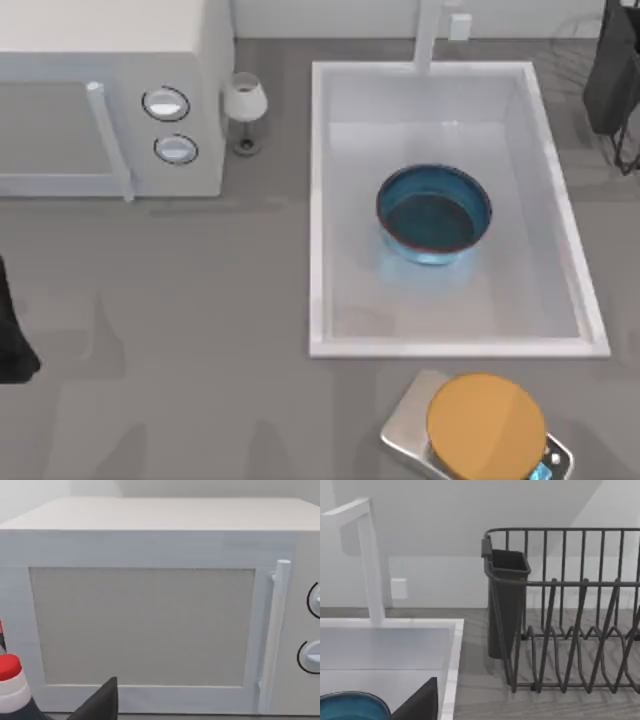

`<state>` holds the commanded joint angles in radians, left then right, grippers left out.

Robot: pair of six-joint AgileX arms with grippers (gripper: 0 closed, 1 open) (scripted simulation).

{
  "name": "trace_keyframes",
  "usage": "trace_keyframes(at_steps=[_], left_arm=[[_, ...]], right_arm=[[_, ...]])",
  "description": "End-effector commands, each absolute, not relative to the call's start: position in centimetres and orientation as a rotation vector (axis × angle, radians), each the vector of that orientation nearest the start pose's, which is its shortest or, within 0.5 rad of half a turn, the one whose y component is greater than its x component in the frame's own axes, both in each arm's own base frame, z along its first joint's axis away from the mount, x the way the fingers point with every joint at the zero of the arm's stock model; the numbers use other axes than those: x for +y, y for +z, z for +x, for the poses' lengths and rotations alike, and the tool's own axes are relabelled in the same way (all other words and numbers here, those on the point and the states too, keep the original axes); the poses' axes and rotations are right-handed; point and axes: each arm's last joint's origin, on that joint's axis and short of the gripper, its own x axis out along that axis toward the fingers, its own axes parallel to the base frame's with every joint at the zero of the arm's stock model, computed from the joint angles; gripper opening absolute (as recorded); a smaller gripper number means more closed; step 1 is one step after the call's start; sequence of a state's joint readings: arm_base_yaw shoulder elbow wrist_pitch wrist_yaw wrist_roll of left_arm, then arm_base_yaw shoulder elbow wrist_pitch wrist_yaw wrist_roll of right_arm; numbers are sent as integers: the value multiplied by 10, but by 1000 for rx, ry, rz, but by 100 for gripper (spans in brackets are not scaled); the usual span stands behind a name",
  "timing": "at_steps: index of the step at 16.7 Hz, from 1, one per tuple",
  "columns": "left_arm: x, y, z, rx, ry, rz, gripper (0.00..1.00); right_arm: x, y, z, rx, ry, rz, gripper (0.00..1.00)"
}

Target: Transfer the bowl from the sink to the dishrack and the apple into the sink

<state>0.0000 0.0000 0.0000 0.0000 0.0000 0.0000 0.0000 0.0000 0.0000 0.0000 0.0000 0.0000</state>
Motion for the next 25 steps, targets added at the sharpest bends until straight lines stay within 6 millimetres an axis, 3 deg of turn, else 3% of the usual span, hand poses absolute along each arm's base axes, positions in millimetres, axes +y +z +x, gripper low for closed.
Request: trace_keyframes(at_steps=[5,9,12,15,19,22,25], left_arm=[[-1,160,106,0,0,0,100],[-1,160,106,0,0,0,100],[-1,160,106,0,0,0,100],[-1,160,106,0,0,0,100],[-1,160,106,0,0,0,100],[-1,160,106,0,0,0,100],[-1,160,106,0,0,0,100]], right_arm=[[0,170,106,35,6,18,100],[5,203,115,189,38,80,100],[13,234,137,386,73,140,100],[28,261,175,638,98,195,100],[64,276,250,1003,95,234,100],[103,264,311,1242,64,226,100],[147,238,366,1406,26,187,100]])
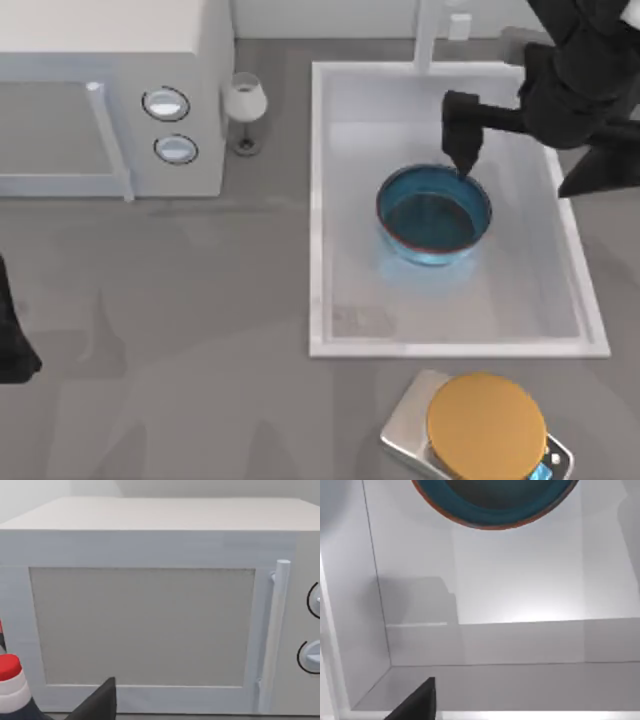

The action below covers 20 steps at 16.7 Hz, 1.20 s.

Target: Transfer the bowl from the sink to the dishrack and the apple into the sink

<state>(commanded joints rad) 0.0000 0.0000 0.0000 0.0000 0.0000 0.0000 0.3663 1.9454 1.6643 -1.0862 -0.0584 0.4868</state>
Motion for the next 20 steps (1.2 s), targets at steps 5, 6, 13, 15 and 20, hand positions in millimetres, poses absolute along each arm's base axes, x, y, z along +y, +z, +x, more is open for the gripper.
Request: trace_keyframes(at_steps=[5,6,13,15,20], left_arm=[[-1,160,106,0,0,0,100],[-1,160,106,0,0,0,100],[-1,160,106,0,0,0,100],[-1,160,106,0,0,0,100],[-1,160,106,0,0,0,100]], right_arm=[[216,187,428,1478,-8,95,100],[227,178,435,1468,-10,78,100],[268,145,457,1371,-9,7,100],[268,145,457,1371,-9,7,100],[266,137,461,1372,-10,8,100]])
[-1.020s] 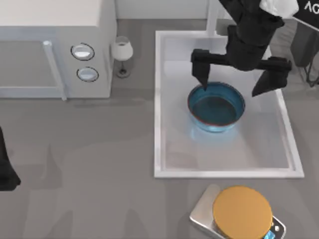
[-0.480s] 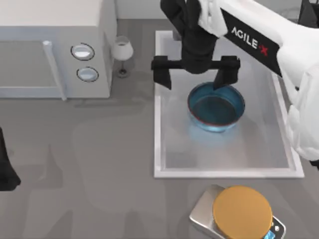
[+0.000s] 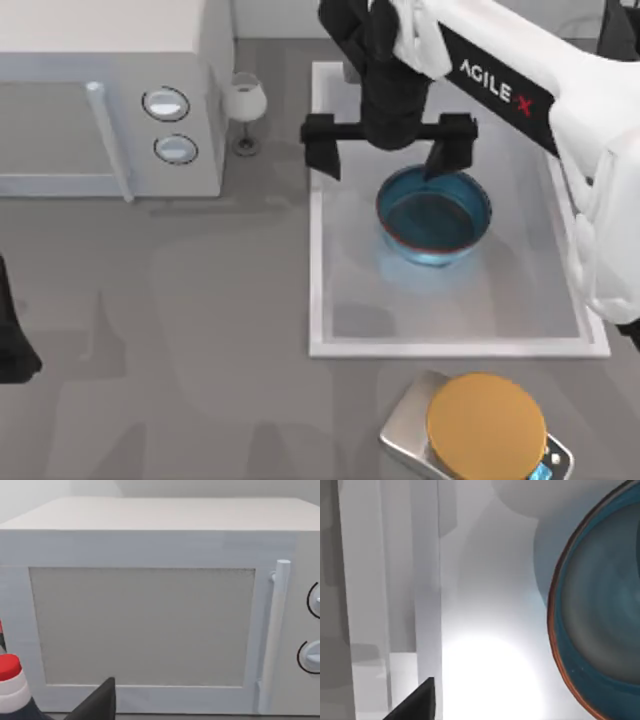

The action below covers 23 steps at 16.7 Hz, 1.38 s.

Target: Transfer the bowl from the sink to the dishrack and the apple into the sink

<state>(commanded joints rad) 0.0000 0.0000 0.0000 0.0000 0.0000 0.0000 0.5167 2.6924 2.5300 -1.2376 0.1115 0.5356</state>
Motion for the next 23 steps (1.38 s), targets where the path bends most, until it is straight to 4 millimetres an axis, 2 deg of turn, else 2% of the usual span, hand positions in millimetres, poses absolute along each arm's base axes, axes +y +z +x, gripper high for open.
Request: trace_keyframes(at_steps=[7,11,23], left_arm=[[-1,160,106,0,0,0,100],[-1,160,106,0,0,0,100],[-1,160,106,0,0,0,100]], right_arm=[[268,51,477,1370,-8,7,100],[268,47,477,1371,-9,7,100],[268,47,477,1371,-9,7,10]])
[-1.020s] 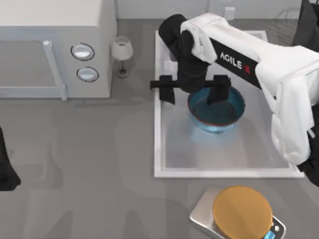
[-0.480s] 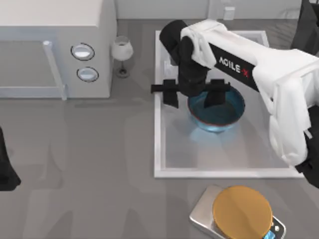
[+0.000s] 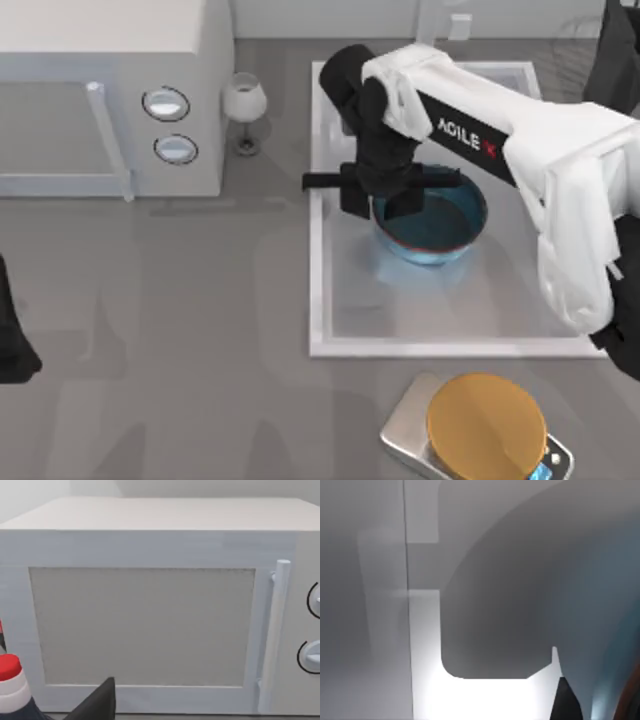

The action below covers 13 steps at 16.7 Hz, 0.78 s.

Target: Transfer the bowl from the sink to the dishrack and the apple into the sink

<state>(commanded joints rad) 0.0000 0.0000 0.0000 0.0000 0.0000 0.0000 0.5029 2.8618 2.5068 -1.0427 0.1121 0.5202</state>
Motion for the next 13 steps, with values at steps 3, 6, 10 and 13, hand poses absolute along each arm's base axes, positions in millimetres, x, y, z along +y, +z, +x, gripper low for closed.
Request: trace_keyframes(at_steps=[3,6,10,13], left_arm=[[-1,160,106,0,0,0,100],[-1,160,106,0,0,0,100],[-1,160,106,0,0,0,100],[-1,160,106,0,0,0,100]], right_arm=[[268,47,477,1371,-9,7,0],[268,47,477,1371,-9,7,0],[266,50,478,1367,-10,10,0],[277,59,466,1386,-16,1,0]])
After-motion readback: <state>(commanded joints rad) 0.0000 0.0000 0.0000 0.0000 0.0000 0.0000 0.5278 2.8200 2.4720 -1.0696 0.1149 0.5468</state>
